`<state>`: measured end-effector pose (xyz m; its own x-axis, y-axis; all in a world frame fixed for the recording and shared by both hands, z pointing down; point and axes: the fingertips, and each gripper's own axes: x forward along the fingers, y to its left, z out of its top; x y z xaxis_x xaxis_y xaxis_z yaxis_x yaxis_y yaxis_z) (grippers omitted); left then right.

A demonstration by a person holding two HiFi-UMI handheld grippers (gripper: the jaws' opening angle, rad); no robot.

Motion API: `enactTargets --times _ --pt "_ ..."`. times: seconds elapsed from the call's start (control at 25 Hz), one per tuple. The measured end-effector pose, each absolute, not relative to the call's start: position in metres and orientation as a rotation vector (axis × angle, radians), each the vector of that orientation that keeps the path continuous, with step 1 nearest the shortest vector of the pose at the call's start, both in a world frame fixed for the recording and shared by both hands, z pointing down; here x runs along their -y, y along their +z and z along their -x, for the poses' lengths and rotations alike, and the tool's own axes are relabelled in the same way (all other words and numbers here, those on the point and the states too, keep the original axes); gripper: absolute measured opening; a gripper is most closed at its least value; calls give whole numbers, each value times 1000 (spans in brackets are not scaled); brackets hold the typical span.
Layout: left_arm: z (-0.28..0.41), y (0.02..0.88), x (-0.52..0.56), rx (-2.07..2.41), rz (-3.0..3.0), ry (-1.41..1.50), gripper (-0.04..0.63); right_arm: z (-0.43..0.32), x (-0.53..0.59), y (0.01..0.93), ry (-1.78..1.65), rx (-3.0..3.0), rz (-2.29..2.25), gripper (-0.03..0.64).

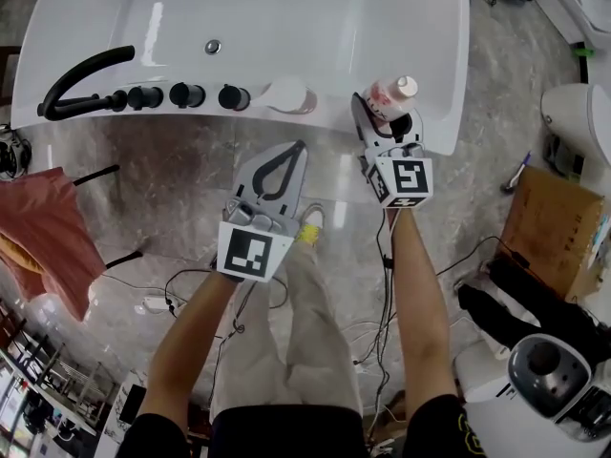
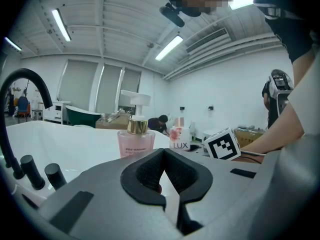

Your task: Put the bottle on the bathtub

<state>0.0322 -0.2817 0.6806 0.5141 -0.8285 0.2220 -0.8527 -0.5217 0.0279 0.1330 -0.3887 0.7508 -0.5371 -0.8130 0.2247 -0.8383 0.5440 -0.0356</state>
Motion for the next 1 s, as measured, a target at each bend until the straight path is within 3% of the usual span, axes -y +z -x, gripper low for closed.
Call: enactTargets --times 0.12,0.28,1.0 --pt "-30 683 282 1451 -2671 360 14 -134 386 752 220 2593 -1399 241" --pt "-21 683 286 1521 -2534 198 14 -133 383 754 220 2592 -1377 241" --pt "-23 681 270 1505 -2527 183 14 -129 368 761 177 2575 -1288 241"
